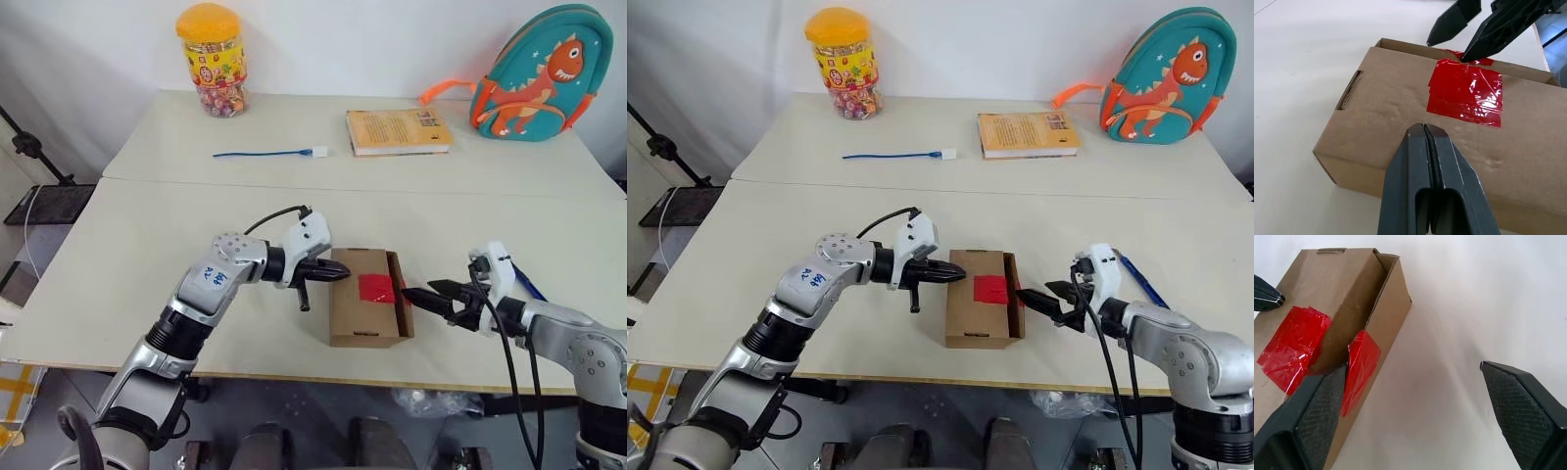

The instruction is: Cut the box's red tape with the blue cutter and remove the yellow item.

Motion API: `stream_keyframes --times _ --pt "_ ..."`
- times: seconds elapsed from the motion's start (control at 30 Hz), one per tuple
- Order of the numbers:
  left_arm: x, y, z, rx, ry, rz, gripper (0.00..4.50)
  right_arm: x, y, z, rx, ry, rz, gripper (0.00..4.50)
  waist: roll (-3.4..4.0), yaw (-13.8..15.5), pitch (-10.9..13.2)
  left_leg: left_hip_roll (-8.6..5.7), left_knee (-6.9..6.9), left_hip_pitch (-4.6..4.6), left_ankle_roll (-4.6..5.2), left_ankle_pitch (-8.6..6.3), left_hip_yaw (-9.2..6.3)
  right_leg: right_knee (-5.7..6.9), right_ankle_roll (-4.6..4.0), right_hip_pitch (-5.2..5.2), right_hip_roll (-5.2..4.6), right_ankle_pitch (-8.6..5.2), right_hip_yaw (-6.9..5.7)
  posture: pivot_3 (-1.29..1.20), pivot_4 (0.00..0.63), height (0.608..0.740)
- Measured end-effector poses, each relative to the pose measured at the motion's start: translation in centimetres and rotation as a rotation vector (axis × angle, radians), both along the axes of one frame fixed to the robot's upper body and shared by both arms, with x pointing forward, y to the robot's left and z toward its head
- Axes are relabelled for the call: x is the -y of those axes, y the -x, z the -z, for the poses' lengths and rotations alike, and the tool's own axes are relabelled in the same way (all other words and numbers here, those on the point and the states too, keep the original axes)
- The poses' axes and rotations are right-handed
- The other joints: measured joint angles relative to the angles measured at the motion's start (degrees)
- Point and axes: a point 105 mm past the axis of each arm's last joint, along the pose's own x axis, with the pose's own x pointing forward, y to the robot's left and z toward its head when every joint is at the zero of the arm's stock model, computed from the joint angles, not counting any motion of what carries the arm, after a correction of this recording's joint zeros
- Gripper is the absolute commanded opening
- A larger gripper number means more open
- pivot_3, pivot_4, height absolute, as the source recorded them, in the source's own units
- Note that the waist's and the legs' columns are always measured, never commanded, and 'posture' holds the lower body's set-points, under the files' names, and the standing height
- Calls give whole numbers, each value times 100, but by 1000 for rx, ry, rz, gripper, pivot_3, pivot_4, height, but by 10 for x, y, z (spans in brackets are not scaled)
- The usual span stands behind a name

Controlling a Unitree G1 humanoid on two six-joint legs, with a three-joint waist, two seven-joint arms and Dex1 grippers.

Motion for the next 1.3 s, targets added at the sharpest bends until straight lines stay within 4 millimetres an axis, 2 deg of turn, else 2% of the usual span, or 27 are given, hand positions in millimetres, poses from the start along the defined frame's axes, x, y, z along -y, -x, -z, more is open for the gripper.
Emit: stream_keyframes --times 0.13,0.23,0.33,0.57,0.63,0.7,0.77,0.97,1.07,1.17,1.3 --pt "1 1 1 13 -10 10 0 1 -7 0 -7 135 26 4462 2 -2 -8 0 -32 9 -19 13 2 -17 -1 1 -2 -1 0 0 150 740" --pt "7 2 1 50 -38 38 0 -6 -11 2 13 262 1 4462 6 26 -11 0 -47 10 -26 19 0 -21 -2 -2 -1 -1 -5 0 150 740" --pt "10 3 1 60 -47 54 0 7 -9 12 29 448 -4 4462 6 77 -13 -2 -49 8 -39 26 2 -33 -3 1 0 -2 -9 0 150 740" --pt "8 4 5 45 -48 48 0 4 -10 20 146 523 -62 4462 -15 18 -29 4 -57 43 -16 12 -1 -68 -2 49 7 -1 -22 0 150 740" --pt "7 4 5 42 -47 43 0 3 -11 22 142 472 -46 4462 -22 6 -33 8 -58 52 -10 7 -10 -76 -3 66 6 -1 -28 0 150 740" --pt "6 3 5 40 -42 37 0 2 -11 25 96 349 -14 4462 -24 -3 -34 10 -58 51 -12 7 -13 -78 -3 68 4 -1 -29 0 150 740" --pt "6 3 4 35 -39 33 0 6 -14 21 55 248 7 4462 -12 -9 -32 9 -58 51 -13 8 -13 -78 -3 68 1 -1 -27 0 150 740" --pt "6 4 4 31 -36 41 0 16 -5 11 -223 -123 -62 4462 -8 -10 -30 11 -61 49 -15 6 -22 -81 -5 68 1 -3 -36 0 150 740" --pt "5 4 4 29 -37 42 0 15 -7 10 -265 -146 -95 4462 3 -17 -33 11 -63 48 -17 4 -20 -86 -6 68 1 -3 -36 0 150 740" --pt "4 4 4 28 -38 41 0 5 -8 11 -293 -135 -159 4462 3 -31 -34 13 -63 49 -18 2 -20 -87 -7 68 1 -3 -36 0 150 740" --pt "2 3 4 28 -41 38 0 -11 -19 13 -309 -126 -223 3491 -2 -64 -36 13 -63 50 -21 2 -20 -86 -7 68 1 -3 -36 0 150 740"
